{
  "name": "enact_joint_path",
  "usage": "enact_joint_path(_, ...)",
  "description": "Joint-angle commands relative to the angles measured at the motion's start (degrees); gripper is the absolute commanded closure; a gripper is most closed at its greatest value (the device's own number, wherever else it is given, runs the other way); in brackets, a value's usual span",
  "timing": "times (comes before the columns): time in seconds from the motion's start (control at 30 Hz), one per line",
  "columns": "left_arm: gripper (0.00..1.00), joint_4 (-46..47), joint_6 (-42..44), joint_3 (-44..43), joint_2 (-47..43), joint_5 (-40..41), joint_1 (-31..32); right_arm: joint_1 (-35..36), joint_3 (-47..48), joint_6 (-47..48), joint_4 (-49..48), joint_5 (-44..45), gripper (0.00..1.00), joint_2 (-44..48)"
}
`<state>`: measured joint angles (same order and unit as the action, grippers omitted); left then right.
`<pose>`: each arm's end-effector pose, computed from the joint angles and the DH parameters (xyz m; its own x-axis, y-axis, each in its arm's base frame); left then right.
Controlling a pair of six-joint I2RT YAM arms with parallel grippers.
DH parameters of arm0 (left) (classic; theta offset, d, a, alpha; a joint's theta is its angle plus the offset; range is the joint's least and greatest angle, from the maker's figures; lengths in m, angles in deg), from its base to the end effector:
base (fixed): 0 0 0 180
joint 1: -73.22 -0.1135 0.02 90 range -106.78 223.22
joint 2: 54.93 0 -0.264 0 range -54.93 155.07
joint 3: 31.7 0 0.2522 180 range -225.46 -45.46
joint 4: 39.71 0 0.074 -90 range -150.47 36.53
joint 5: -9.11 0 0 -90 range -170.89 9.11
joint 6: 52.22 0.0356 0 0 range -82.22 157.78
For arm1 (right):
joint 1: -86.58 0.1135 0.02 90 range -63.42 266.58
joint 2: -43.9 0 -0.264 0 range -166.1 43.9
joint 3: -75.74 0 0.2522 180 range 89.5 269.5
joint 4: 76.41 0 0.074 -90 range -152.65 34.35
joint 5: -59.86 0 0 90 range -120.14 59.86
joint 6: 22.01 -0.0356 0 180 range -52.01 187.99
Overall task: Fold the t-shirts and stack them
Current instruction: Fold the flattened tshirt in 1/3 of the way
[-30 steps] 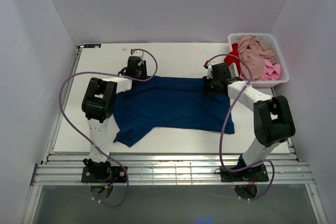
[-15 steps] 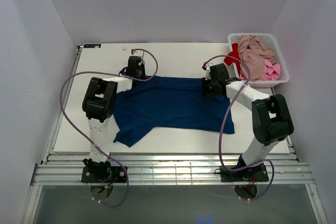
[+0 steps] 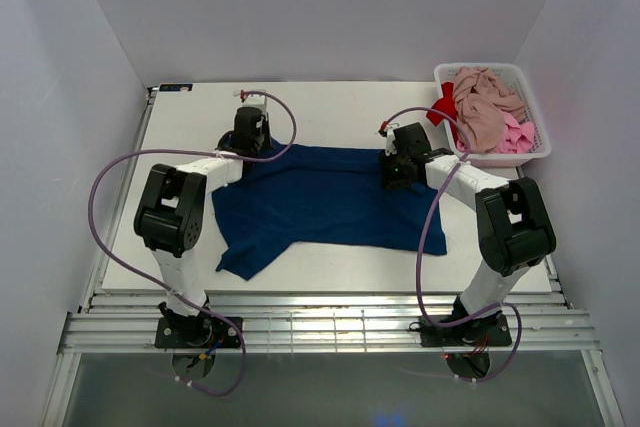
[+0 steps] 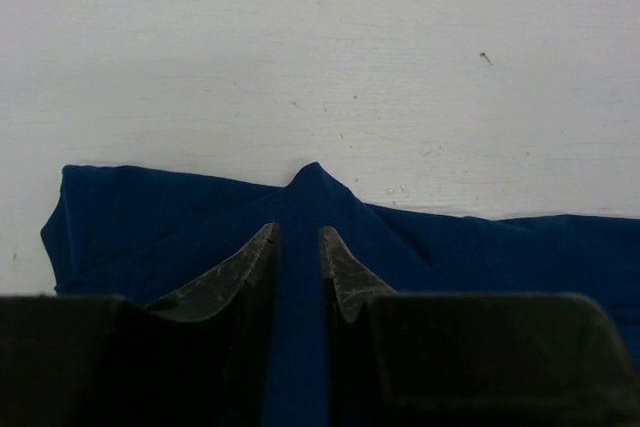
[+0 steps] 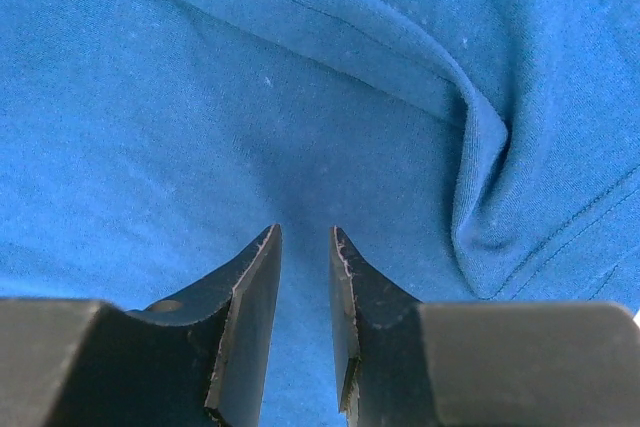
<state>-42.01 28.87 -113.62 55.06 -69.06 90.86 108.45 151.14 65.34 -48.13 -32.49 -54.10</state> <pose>0.4088 -0.1223 0.1879 -0.4958 -0.0014 -0.8684 0.0519 0.9982 -0.0312 0.3323 0.1350 0.1930 -0.7375 -0.2463 -0.6288 -0.3625 0.9300 0.0609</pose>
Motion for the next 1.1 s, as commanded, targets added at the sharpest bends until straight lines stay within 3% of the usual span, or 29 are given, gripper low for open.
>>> enact_joint_path(0.0,0.67,1.1,-1.8,4.3,-5.6,1.5,0.8,0.4,2.6,0.0,-0.2,-0.6,0.68,-0.8)
enact_joint_path(0.23,0.66,4.1,-3.5,10.7,-6.9,1.3,2.0,0.5,2.7,-0.2,-0.2,-1.0,0.68,-0.4)
enact_joint_path(0.3,0.58,4.2,-2.9,8.2,-3.4,0.5,2.0,0.9,2.3,-0.6,-0.5,-1.1,0.68,0.2)
enact_joint_path(0.43,0.54,5.0,-2.3,4.1,1.0,-1.8,2.3,1.1,1.4,-0.6,-0.8,-0.6,0.68,0.8)
enact_joint_path(1.07,0.52,8.8,2.7,-4.7,9.9,1.3,2.4,1.2,0.9,0.3,-1.0,0.2,0.68,-2.8)
